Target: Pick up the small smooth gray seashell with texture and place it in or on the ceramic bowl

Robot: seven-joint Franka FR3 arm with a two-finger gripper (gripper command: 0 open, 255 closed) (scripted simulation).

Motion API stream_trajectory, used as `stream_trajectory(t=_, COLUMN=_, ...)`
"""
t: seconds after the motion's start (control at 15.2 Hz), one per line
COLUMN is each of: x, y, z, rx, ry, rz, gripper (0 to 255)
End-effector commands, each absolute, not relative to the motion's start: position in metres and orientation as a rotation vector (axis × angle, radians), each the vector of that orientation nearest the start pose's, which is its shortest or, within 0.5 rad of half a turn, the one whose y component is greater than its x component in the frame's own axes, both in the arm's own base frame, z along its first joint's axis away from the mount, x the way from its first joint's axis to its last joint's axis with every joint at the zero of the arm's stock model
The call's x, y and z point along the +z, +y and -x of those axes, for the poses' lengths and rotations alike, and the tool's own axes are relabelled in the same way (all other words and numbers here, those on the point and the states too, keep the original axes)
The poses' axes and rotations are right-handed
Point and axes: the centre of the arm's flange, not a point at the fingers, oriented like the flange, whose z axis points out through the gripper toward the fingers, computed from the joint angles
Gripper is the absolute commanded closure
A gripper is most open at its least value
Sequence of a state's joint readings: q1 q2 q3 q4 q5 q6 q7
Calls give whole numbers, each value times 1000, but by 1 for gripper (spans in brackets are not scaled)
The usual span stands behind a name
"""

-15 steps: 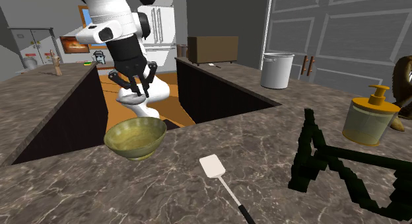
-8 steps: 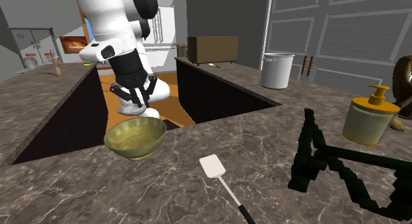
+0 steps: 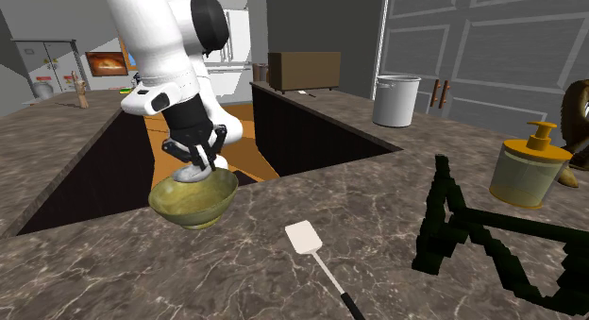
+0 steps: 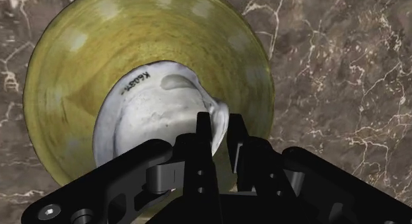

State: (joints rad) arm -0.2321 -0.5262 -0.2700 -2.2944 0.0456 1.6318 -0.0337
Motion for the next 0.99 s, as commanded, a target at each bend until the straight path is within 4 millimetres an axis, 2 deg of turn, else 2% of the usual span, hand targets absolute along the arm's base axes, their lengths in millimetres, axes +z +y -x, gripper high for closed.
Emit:
stream_trajectory(t=0.0, x=519, y=-191, z=-331, rx=151, ry=623, rz=2859, gripper=255)
stream_trajectory(t=0.46, x=519, y=-191, z=-331, rx=151, ry=623, rz=2859, gripper=255)
stream_trajectory(t=0.53, x=519, y=-191, z=-331, rx=151, ry=623, rz=2859, gripper=0)
stream_trajectory(t=0.86, x=519, y=-191, z=-331, rx=151, ry=623, rz=2859, gripper=0)
stream_trajectory(t=0.92, x=532, y=-194, z=-332, rx=151, ry=623, rz=2859, gripper=0)
